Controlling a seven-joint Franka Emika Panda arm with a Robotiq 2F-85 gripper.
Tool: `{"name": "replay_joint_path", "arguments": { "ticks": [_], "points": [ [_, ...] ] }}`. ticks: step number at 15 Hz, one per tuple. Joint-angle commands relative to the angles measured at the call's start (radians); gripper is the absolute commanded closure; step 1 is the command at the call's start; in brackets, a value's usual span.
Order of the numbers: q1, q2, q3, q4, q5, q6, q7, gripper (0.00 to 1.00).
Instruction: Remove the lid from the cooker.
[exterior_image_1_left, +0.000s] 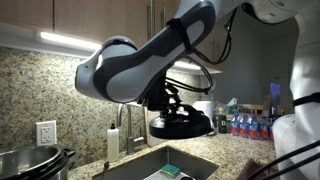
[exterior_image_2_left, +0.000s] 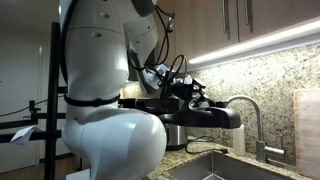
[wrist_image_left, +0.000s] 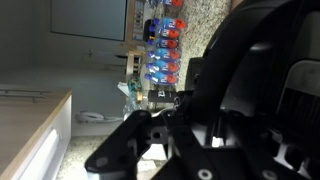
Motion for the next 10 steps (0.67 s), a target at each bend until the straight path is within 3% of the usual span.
{"name": "replay_joint_path", "arguments": {
  "ticks": [1, 6, 7, 10],
  "points": [
    [-0.063, -0.141, -0.047, -0.104, -0.037, -0.049, 0.022, 0.97],
    [-0.111, -0.127, -0.095, -0.111, -0.011, -0.008, 0.009, 0.97],
    [-0.118, -0.129, -0.102, -0.115, -0.008, -0.001, 0.009, 0.9],
    [-0.117, -0.113, -0.099, -0.116, -0.004, 0.016, 0.009, 0.9]
  ]
}}
